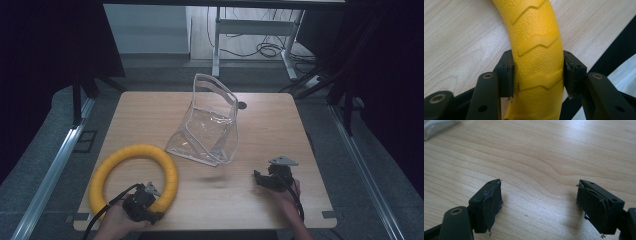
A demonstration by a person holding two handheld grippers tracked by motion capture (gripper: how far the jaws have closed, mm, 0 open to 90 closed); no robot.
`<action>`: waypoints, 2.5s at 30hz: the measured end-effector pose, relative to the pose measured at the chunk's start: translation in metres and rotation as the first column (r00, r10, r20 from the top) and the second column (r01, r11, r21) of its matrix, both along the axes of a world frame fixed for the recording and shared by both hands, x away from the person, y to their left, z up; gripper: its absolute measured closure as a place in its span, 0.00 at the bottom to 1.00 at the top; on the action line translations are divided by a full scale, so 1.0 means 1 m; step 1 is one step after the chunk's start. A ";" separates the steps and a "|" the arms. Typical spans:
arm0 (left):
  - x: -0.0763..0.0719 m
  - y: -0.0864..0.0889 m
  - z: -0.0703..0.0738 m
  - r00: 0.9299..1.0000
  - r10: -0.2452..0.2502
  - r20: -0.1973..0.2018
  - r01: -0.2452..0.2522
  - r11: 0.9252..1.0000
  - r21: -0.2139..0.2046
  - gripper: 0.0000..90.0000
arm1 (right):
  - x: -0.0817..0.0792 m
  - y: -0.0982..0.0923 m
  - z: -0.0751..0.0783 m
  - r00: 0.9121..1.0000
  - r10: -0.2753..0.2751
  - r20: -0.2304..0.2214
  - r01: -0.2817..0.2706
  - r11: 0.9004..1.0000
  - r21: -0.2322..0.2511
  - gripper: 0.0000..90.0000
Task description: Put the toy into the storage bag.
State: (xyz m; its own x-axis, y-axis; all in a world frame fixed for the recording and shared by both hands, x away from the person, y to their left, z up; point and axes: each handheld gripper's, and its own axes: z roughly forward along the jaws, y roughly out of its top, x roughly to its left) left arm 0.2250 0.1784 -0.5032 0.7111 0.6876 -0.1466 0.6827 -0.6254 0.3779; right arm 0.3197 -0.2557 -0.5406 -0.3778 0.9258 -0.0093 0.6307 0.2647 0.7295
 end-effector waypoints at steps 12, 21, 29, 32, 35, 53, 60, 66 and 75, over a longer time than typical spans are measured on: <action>0.003 0.030 0.040 0.987 0.121 0.105 -0.086 0.955 -0.284 0.56 | 0.000 0.000 0.000 1.000 -0.004 -0.002 0.004 1.000 0.003 0.23; 0.002 0.044 0.053 0.966 0.193 0.174 -0.116 0.919 -0.377 0.57 | 0.000 0.000 0.000 1.000 -0.003 -0.001 0.003 1.000 0.002 0.23; 0.003 0.061 0.072 0.941 0.249 0.230 -0.120 0.879 -0.461 0.57 | 0.000 0.000 0.000 1.000 -0.005 -0.002 0.005 1.000 0.003 0.23; 0.003 0.066 0.080 0.926 0.276 0.258 -0.124 0.866 -0.484 0.57 | 0.000 0.000 0.000 1.000 -0.006 -0.001 0.006 1.000 0.002 0.23; 0.003 0.070 0.088 0.910 0.301 0.284 -0.121 0.849 -0.514 0.57 | 0.000 0.000 0.000 1.000 -0.006 -0.001 0.006 1.000 0.002 0.23; 0.010 0.064 0.132 0.838 0.365 0.406 -0.038 0.781 -0.623 0.56 | 0.000 0.000 0.000 1.000 -0.008 -0.002 0.008 1.000 0.006 0.23; 0.015 0.053 0.138 0.843 0.354 0.404 -0.005 0.757 -0.653 0.56 | 0.000 0.000 0.000 1.000 -0.007 -0.002 0.007 1.000 0.003 0.23; 0.018 0.047 0.144 0.837 0.357 0.415 0.009 0.749 -0.663 0.56 | 0.000 0.000 0.000 1.000 -0.007 -0.003 0.007 1.000 0.000 0.23; 0.022 0.040 0.149 0.832 0.357 0.425 0.029 0.736 -0.676 0.56 | 0.001 0.000 0.000 1.000 -0.007 -0.002 0.007 1.000 0.003 0.23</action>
State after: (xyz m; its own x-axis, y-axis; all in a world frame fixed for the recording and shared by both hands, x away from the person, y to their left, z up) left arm 0.2472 0.2184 -0.3540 0.6928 0.6762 -0.2508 0.3400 0.0005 0.9404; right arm 0.3203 -0.2557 -0.5403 -0.3715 0.9284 -0.0056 0.6342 0.2582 0.7287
